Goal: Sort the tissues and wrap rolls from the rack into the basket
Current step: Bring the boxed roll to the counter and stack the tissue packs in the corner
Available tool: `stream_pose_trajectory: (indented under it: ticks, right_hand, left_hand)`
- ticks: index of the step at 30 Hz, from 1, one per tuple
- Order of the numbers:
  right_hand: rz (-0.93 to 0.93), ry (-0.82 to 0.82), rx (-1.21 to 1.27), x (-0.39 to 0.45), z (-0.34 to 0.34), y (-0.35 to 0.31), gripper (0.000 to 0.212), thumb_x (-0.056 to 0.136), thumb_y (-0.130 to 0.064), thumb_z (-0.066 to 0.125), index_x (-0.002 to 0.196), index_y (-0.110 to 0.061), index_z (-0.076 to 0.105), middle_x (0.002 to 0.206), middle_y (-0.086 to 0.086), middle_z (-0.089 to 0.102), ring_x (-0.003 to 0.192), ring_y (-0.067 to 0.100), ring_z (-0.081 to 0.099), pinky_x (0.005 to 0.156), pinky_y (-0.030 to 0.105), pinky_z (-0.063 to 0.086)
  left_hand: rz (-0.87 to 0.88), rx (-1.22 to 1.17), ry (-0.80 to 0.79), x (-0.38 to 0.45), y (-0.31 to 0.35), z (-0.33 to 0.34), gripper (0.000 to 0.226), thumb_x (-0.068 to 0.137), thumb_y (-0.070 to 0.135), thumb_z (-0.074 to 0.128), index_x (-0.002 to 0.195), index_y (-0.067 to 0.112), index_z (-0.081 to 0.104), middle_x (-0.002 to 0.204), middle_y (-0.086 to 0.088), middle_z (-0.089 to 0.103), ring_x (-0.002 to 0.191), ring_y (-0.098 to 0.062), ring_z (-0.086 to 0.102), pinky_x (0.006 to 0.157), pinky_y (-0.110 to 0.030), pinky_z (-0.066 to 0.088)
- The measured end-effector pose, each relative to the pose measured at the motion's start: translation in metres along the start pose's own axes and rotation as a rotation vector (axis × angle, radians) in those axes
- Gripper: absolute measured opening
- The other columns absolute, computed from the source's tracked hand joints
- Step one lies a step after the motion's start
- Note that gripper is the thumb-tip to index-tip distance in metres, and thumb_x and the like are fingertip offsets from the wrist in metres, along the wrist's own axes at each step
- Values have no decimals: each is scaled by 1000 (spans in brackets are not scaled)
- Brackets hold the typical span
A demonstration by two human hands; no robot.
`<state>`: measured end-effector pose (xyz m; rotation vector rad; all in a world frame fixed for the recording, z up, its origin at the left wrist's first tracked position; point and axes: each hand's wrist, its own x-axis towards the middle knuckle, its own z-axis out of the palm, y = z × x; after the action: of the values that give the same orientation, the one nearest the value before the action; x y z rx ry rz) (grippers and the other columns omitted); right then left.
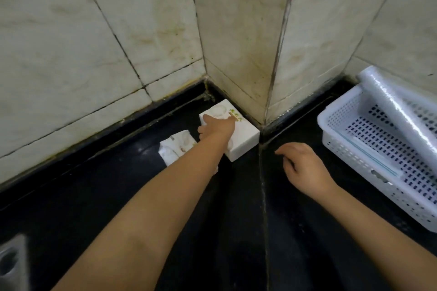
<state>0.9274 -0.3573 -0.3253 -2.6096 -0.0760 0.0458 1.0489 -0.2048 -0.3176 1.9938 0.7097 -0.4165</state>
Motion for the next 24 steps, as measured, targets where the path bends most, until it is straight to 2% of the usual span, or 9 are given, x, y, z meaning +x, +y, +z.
stream_pose_trajectory:
  ticks: [4, 7, 9, 11, 13, 16, 20, 24]
  right_hand:
    - [6, -105, 9, 16, 17, -45, 35, 89, -5, 47, 123, -9, 54, 129, 10, 56, 121, 22, 47, 102, 30, 38]
    - [-54, -162, 25, 27, 45, -90, 41, 88, -22, 53, 127, -13, 48, 131, 9, 51, 116, 24, 50, 93, 35, 45]
    - [-18, -248, -18, 36, 68, -115, 59, 83, -40, 59, 131, -14, 39, 132, 9, 44, 115, 26, 51, 85, 37, 47]
    - [30, -312, -117, 42, 88, -134, 62, 80, -48, 60, 126, -12, 40, 129, 11, 42, 108, 28, 54, 73, 35, 45]
    - [28, -329, -204, 46, 102, -143, 45, 87, -39, 54, 120, -9, 46, 129, 13, 43, 106, 29, 55, 72, 34, 44]
    - [14, -282, -227, 55, 106, -143, 26, 93, -17, 45, 116, -6, 50, 125, 16, 50, 108, 29, 55, 83, 35, 48]
    - [39, -134, -234, 66, 98, -137, 24, 94, -12, 42, 114, -3, 51, 120, 18, 56, 106, 30, 56, 86, 36, 47]
    - [177, -146, -148, 62, 98, -125, 24, 93, -12, 43, 111, 0, 53, 118, 20, 57, 106, 32, 56, 87, 37, 47]
  left_hand:
    - [165, 5, 29, -8, -18, -54, 61, 90, 34, 54, 141, 12, 31, 145, -14, 37, 126, -31, 44, 100, -40, 43]
    - [268, 163, 211, -14, -49, -111, 52, 89, 34, 53, 134, 10, 44, 136, -17, 48, 121, -32, 49, 98, -39, 45]
    - [272, 285, 317, -16, -72, -143, 46, 88, 28, 55, 129, 7, 49, 130, -21, 54, 120, -35, 50, 100, -41, 45]
    - [288, 421, 352, -18, -91, -164, 43, 89, 24, 55, 128, 4, 51, 128, -23, 54, 121, -37, 48, 100, -42, 44]
    - [332, 567, 344, -19, -107, -176, 45, 90, 26, 55, 129, 4, 50, 131, -21, 52, 123, -36, 45, 101, -41, 41]
    - [418, 792, 309, -22, -125, -179, 50, 90, 34, 54, 133, 8, 47, 136, -16, 49, 126, -32, 43, 106, -39, 37]
    - [430, 909, 265, -27, -133, -174, 53, 91, 39, 51, 136, 12, 42, 143, -12, 42, 131, -29, 38, 111, -40, 32]
    - [415, 883, 218, -32, -137, -169, 51, 90, 36, 51, 136, 14, 42, 145, -12, 38, 134, -29, 34, 112, -41, 31]
